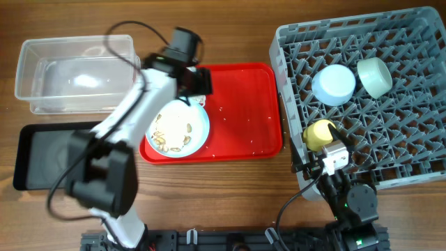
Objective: Sort waste into correct bins and load items into the dishwasher rack
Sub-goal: 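Reach the left gripper to the red wrapper and grasp it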
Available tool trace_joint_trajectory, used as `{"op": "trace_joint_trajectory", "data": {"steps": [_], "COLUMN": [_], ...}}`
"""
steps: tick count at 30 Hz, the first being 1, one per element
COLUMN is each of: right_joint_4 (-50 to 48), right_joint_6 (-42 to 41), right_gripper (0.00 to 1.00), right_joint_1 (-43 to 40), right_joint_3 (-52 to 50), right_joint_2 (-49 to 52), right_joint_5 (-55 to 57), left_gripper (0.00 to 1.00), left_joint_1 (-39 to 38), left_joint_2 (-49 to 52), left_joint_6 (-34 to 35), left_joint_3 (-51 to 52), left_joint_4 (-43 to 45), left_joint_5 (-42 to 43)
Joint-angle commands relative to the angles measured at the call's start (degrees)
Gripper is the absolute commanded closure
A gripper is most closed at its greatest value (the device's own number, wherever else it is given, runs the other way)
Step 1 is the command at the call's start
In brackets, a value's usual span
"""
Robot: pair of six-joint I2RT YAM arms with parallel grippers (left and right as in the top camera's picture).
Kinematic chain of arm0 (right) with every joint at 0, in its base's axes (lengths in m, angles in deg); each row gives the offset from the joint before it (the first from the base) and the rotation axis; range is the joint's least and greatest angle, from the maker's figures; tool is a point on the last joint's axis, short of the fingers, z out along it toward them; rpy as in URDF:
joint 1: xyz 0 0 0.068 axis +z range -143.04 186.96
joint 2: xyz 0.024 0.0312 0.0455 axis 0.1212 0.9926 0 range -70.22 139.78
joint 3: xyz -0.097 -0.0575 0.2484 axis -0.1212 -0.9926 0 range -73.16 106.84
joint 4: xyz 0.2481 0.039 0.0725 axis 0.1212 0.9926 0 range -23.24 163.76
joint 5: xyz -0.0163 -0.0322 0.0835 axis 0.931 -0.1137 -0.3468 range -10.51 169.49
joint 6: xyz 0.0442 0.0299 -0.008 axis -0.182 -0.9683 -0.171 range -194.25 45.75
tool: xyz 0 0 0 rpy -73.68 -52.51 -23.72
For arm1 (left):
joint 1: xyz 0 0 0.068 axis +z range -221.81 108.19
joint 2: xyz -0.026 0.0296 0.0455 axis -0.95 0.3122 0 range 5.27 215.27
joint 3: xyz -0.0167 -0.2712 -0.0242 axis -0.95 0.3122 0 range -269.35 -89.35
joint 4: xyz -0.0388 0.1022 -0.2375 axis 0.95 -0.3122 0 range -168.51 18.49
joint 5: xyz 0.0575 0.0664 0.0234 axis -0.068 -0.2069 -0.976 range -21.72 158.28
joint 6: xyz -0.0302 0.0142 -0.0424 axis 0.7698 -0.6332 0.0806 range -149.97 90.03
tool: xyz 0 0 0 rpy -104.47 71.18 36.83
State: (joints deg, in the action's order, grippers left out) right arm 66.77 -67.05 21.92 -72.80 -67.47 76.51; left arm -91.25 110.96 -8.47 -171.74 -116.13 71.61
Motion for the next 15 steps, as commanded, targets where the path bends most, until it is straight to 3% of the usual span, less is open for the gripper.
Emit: {"op": "trace_joint_trajectory", "data": {"steps": [1,3,4,5,7,12,15], "right_joint_4": [-0.11,-0.11,-0.11,-0.11,-0.11,-0.11,-0.11], "right_joint_6": [0.31,0.31,0.31,0.31,0.31,0.31,0.31], "right_gripper": [0.00,0.00,0.00,0.00,0.00,0.00,0.00], "right_joint_1": [-0.07,-0.07,-0.07,-0.07,-0.07,-0.07,-0.07], "right_joint_3": [-0.04,-0.04,-0.04,-0.04,-0.04,-0.04,-0.04], "right_joint_2": [0.22,0.22,0.22,0.22,0.22,0.22,0.22], "right_joint_5": [-0.72,-0.72,-0.72,-0.72,-0.72,-0.72,-0.72], "left_gripper": [0.31,0.38,0.50,0.71,0.94,0.96,0.96], "left_joint_1": [-4.35,-5.20,-5.40,-5.42,-5.42,-3.43,2.34], "left_joint_2": [8.61,11.47,12.00,12.00,10.54,2.25,-3.85], "left_joint_6": [-1.99,-2.01,-1.99,-1.97,-1.36,0.37,1.92], "left_joint_3": [0.37,0.37,0.37,0.31,-1.40,-10.10,-11.34], "left_joint_4": [3.17,5.03,5.31,5.27,3.48,-2.95,-5.40], "left_joint_5": [-9.29,-9.46,-9.46,-9.46,-9.40,-10.56,-14.60]}}
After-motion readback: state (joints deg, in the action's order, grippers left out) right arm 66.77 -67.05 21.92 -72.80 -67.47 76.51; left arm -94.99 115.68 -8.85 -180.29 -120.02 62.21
